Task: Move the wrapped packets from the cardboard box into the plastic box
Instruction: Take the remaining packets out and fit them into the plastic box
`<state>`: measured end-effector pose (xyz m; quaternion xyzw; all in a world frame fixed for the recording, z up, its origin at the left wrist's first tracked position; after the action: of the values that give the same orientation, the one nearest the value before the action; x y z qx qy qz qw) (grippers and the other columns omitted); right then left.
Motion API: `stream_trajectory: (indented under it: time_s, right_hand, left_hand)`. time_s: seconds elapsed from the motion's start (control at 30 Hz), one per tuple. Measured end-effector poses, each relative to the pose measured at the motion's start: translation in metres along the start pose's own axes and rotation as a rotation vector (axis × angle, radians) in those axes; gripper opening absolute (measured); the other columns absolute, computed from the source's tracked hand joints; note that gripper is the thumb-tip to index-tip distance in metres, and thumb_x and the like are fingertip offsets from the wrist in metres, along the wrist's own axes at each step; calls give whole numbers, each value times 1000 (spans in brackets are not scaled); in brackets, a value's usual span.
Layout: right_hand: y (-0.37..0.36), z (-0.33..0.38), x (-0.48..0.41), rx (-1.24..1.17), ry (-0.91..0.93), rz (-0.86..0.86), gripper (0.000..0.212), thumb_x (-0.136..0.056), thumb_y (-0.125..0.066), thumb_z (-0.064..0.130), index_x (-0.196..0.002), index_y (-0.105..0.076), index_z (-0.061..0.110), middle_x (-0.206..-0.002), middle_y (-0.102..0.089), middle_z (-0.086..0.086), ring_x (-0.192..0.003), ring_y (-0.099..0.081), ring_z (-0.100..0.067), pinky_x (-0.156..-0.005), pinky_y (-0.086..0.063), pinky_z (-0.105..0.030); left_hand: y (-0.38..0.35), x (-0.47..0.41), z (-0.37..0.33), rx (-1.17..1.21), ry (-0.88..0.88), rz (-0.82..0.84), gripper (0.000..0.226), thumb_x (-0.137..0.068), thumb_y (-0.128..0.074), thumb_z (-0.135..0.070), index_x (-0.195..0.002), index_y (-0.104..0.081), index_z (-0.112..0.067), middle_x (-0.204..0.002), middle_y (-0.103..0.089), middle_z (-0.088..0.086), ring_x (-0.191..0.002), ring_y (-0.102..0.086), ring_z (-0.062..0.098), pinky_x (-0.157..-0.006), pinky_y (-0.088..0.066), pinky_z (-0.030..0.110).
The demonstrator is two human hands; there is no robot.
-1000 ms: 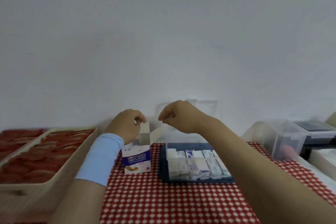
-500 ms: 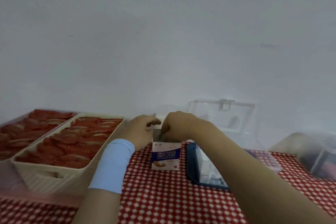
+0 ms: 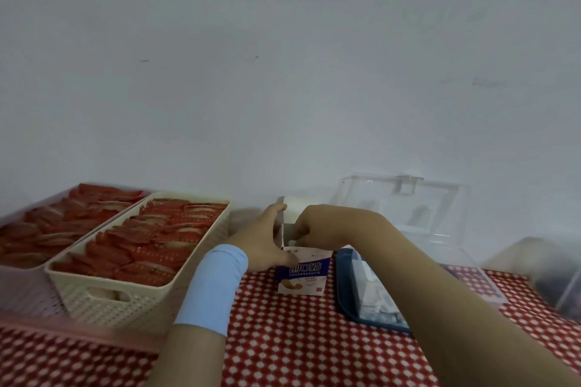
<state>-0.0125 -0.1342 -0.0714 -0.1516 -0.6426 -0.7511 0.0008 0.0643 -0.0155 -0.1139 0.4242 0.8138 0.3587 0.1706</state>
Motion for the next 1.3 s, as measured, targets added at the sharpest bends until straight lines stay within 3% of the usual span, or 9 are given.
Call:
stream_trajectory:
  time_s: [0.1, 0.23, 0.37, 0.5, 0.57, 0.87, 1.1, 1.2, 1.3]
  right_hand:
    - [2, -1, 5, 2, -6, -91, 17, -97, -57, 32, -91, -74, 33, -73, -63, 11, -67, -57, -9, -61, -46, -23]
    - [-2, -2, 11, 37, -8, -105, 21, -94, -59, 26, -108, -75, 24, -97, -74, 1, -88, -68, -21, -80, -59, -35]
    - [2, -2, 24, -41, 36, -190, 18, -92, -63, 21, -102, -77, 24, -84, -69, 13, -81, -65, -10, -74, -55, -26]
    - [5, -3, 41, -174, 49, -343, 20, -88, -66, 12, -99, -80, 21, -72, -65, 15, -63, -57, -3, -56, -41, -12]
    - [6, -6, 51, -268, 30, -411, 15, -86, -70, 12, -96, -80, 19, -71, -65, 14, -63, -57, -4, -55, -42, -10]
    - [-2, -31, 125, -480, -122, -562, 6, -84, -75, 15, -81, -77, 11, -69, -68, 1, -60, -56, -6, -56, -45, -18]
    - [-37, -59, 180, -668, -291, -421, 25, -88, -72, 9, -66, -61, 5, -62, -64, -7, -60, -73, -15, -47, -48, -21]
    - [-56, -62, 188, -671, -376, -307, 12, -89, -73, 15, -86, -70, 4, -77, -72, -9, -61, -72, -17, -51, -54, -21]
    - [-69, -63, 192, -598, -397, -201, 26, -90, -73, 26, -107, -73, 6, -94, -75, -8, -75, -76, -23, -60, -63, -31]
  left_hand:
    - [-1, 0, 2, 38, -16, -31, 112, -68, -86, -36, -152, -12, -42, -148, -45, 0, -127, -52, 20, -106, -45, 37]
    - [-3, 4, -3, 37, -46, -95, 107, -66, -86, -36, -148, -18, -47, -141, -48, -4, -119, -54, 17, -102, -48, 39]
    - [-2, 13, -15, 33, -95, -138, 100, -66, -86, -34, -143, -23, -46, -143, -47, -7, -125, -51, 15, -102, -48, 36]
    - [9, 33, -31, -79, -144, -217, 84, -72, -83, -35, -138, -32, -37, -129, -49, -18, -96, -54, 1, -68, -43, 4]
    - [12, 47, -41, -170, -162, -240, 75, -76, -81, -38, -137, -38, -34, -119, -51, -16, -88, -51, 2, -57, -37, 5]
    - [-6, 77, -76, -341, -318, -216, 75, -78, -80, -37, -141, -40, -32, -132, -46, -12, -127, -35, 10, -106, -32, 26]
    - [-20, 90, -98, -590, -404, -249, 78, -73, -81, -46, -141, -43, -34, -136, -46, -8, -128, -33, 17, -107, -30, 34]
    - [-24, 93, -106, -717, -454, -292, 65, -80, -76, -35, -137, -45, -35, -133, -45, -8, -126, -33, 17, -103, -26, 31]
    - [-31, 97, -115, -806, -519, -303, 63, -81, -73, -23, -137, -46, -34, -133, -43, -7, -125, -33, 17, -102, -24, 29]
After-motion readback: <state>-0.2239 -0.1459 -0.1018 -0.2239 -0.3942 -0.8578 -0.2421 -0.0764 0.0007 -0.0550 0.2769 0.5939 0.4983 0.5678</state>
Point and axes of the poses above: each hand's wrist, its own x-axis away from the middle knuckle, its own y-axis out of the back of the hand, z = x × y, the point moved 3 cm from there along -x, towards the middle knuckle
